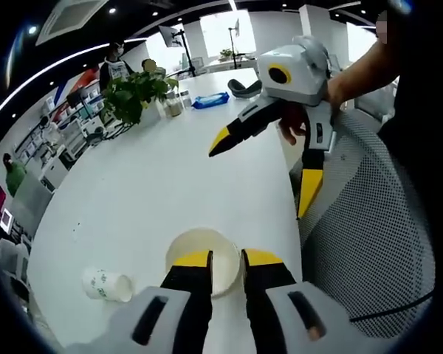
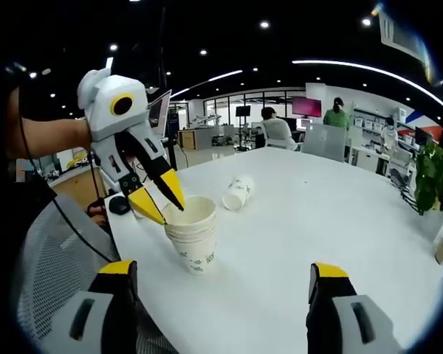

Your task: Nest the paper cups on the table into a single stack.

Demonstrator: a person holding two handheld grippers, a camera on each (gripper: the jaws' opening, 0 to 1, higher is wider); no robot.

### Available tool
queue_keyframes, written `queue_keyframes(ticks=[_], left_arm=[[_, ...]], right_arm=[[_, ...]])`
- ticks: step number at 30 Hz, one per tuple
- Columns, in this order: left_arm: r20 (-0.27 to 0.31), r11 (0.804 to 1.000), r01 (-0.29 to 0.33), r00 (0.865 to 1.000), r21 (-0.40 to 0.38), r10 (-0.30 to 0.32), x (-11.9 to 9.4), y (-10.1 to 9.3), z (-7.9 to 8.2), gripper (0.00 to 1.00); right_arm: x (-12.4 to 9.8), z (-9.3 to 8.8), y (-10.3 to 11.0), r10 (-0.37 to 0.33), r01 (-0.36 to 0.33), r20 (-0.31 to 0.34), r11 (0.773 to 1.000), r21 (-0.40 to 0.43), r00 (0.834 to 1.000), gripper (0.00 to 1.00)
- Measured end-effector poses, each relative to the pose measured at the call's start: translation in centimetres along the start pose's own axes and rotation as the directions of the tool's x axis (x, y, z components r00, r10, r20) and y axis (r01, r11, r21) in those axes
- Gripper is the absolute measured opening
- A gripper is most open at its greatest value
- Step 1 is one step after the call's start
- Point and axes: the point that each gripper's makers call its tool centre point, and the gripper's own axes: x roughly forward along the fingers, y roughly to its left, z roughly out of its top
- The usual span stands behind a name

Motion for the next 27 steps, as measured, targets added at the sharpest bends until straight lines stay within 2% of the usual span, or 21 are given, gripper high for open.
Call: queue_keyframes(ticks=[2,5,12,27], left_arm=[[0.001,1.0,-0.002,1.0,-0.001,0.002,-0.1,0.1,0.0,0.13],[0.014,1.0,-0.01,1.0,-0.011,0.01,-0.4,0.3,0.1,0.19],[0.047,0.999,-0.039,0.998,-0.029,0.04,-1.3,0.7,0.3,0.21],[0.083,0.994,-0.092,0.992,-0.061,0.097,-4.2,1.5,-0.5,0.26]], right_arm=[[0.0,-0.1,0.0,0.0,0.0,-0.003,1.0,-0.001,1.0,0.97],[0.0,-0.1,0.0,0.0,0.0,-0.003,1.0,0.001,1.0,0.97],[0.1,-0.2,0.0,0.002,-0.002,-0.007,1.0,-0.001,1.0,0.97],[0.1,0.0,0.4,0.015,-0.015,0.0,1.0,0.0,1.0,0.98]])
